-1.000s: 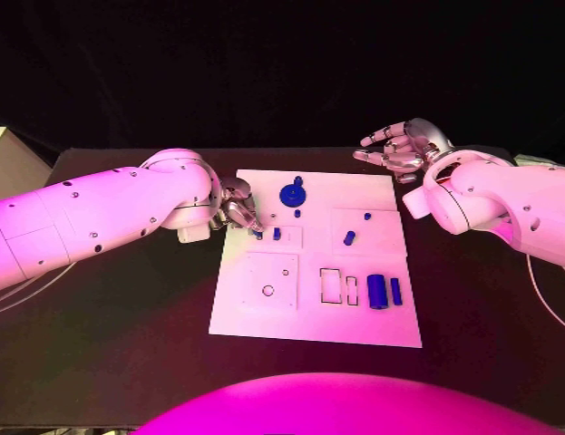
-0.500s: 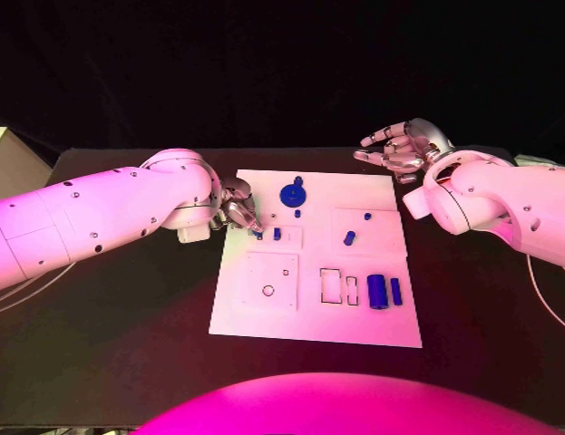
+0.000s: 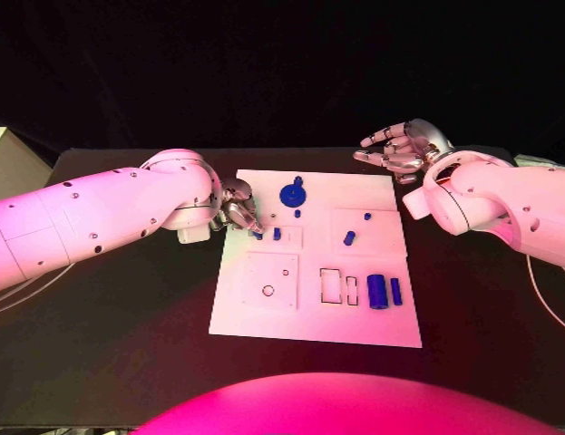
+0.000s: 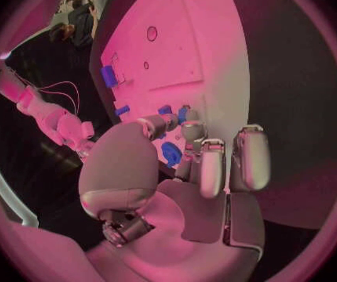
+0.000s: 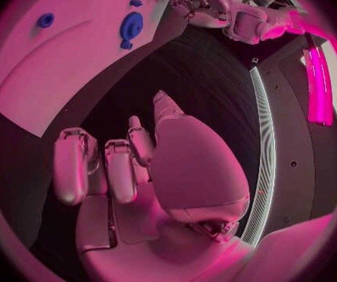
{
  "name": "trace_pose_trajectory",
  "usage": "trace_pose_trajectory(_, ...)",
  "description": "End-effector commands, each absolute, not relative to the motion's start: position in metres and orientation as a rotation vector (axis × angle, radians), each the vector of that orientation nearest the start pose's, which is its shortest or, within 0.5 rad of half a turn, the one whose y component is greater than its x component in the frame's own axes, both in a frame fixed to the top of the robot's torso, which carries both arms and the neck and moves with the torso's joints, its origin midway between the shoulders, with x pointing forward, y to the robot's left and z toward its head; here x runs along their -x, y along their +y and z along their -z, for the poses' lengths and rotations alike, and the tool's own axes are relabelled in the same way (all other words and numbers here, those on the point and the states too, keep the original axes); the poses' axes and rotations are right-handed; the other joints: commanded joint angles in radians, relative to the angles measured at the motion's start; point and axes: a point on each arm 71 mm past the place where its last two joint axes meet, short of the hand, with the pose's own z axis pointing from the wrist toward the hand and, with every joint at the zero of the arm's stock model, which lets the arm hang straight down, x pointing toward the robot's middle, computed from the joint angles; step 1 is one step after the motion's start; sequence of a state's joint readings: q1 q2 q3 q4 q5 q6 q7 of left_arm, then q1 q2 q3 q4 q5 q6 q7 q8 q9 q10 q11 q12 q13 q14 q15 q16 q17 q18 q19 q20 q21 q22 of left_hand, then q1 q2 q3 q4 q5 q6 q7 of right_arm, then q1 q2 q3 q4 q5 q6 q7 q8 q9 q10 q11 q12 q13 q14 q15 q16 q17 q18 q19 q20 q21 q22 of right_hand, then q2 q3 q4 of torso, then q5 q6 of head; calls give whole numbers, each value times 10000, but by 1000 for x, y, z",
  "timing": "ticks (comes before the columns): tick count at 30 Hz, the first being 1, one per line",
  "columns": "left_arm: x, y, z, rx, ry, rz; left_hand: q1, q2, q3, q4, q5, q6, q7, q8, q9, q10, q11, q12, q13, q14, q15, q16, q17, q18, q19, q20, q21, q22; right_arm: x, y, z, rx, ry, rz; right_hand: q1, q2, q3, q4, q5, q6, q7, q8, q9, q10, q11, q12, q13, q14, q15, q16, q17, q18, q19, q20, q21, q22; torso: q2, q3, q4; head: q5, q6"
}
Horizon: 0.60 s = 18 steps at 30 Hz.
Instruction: Assemble the parts on the task board
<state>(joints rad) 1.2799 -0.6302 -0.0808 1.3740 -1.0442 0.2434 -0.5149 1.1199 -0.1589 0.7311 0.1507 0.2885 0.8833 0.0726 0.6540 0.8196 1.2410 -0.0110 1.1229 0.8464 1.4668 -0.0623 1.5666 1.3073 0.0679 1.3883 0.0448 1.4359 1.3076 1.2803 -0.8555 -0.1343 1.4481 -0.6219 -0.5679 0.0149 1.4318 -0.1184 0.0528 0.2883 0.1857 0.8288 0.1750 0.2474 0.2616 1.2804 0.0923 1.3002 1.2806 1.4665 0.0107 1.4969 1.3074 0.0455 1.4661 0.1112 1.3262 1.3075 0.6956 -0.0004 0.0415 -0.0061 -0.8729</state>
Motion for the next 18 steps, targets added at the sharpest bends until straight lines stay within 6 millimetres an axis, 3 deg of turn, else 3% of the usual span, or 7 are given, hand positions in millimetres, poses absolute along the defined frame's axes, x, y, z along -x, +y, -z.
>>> trace_pose_trajectory(1, -502, 148, 214, 155, 24043, 4465, -28, 107, 1685, -1650, 35, 160, -94, 36, 1, 84, -9, 52, 8, 1040, -48, 42, 2635, -54, 47, 18, 63, 56, -508, -250, 182, -6853, 15645, -8691, -94, -32, 57, -1, 46, -62, -7, 64, 12, -20, -36, -47, -17, 631, -14, -44, 1224, 106, 93, -12, -37, 1007, 5, -3, 0, -1, 3)
trace_pose_trajectory(18, -503, 149, 215, 108, 24142, 4388, -35, 103, 1694, -1659, 34, 162, -95, 36, -3, 80, -10, 41, -8, 1040, -48, 42, 2635, -52, 41, 17, 59, 49, -508, -250, 182, -6853, 15656, -8689, -94, -32, 57, -1, 46, -62, -7, 64, 12, -20, -36, -47, -17, 631, -14, -44, 1224, 106, 93, -12, -37, 1007, 10, 3, -6, -8, 3)
